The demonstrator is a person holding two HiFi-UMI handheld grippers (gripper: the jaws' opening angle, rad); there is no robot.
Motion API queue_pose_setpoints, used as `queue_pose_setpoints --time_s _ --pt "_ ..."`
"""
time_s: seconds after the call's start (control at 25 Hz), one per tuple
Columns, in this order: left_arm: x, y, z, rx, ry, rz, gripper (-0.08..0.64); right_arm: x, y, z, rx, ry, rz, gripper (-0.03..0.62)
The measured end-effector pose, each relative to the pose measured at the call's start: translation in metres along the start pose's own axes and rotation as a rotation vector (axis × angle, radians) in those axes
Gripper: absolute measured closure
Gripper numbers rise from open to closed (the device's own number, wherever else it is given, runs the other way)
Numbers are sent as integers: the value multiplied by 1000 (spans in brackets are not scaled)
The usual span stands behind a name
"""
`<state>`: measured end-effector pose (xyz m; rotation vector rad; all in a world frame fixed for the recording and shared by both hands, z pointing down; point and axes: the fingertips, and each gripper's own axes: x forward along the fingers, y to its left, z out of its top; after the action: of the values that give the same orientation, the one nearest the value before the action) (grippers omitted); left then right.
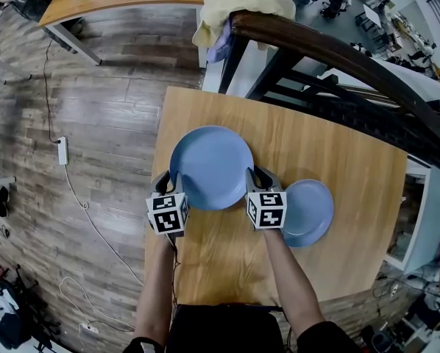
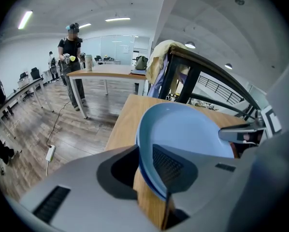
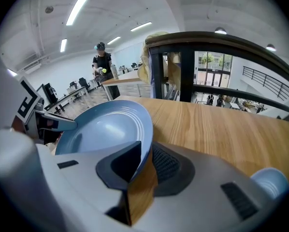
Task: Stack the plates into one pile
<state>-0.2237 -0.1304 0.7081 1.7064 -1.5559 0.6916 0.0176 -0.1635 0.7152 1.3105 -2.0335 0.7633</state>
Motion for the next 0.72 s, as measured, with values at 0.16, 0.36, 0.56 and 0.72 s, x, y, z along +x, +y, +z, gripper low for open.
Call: queue_pose_setpoints --time_s 0.16,0.36,0.56,0.72 --pt "2 1 2 26 12 9 443 0 1 5 3 -13 1 505" --pt "-1 1 -1 58 25 20 425 -4 4 6 12 -21 7 505" --pt "-1 1 0 64 24 31 416 -8 6 6 10 -35 5 505" --pt "-1 0 0 63 23 42 400 -9 8 5 14 -38 9 505"
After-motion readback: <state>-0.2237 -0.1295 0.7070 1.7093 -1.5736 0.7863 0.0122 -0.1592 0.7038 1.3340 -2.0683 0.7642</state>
